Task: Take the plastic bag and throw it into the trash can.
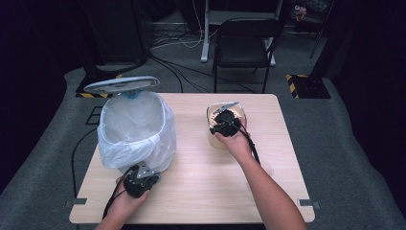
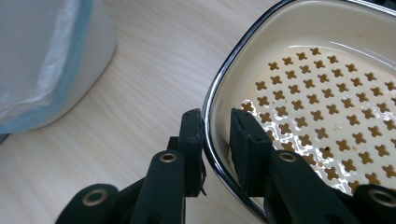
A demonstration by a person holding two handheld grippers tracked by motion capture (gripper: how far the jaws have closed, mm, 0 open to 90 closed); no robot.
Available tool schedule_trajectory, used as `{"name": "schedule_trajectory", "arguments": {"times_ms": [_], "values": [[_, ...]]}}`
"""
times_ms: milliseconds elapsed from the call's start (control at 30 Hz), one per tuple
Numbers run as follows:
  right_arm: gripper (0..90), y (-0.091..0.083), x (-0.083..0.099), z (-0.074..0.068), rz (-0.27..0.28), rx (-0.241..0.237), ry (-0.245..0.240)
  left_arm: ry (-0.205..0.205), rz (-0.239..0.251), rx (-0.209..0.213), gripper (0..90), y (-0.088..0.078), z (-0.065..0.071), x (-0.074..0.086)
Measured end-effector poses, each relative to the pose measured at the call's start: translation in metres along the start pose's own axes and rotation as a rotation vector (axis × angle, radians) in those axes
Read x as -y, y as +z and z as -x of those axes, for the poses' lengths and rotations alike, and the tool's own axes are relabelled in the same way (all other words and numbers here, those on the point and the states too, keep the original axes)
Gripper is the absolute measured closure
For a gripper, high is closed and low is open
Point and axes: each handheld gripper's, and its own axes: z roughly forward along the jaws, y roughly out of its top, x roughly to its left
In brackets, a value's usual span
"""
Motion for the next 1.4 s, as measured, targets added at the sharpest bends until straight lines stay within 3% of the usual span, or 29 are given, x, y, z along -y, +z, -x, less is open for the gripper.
{"name": "schedule_trajectory", "arguments": {"times_ms": [300,800,1400], "values": [[75.7,-0.015,0.01,-0.021,0.005,-0.024,-0.043,0.002,0.001,-0.001,90.0,0.0,0.0,0.0],[74.4,-0.028,0.041,-0.046,0.053,-0.059,-0.057,0.006,0.003,-0.002,90.0,0.0,0.0,0.0],[75.6,-0.057,0.08,-0.082,0.108,-0.126,-0.074,-0.004,0.002,-0.004,90.0,0.0,0.001,0.0]]}}
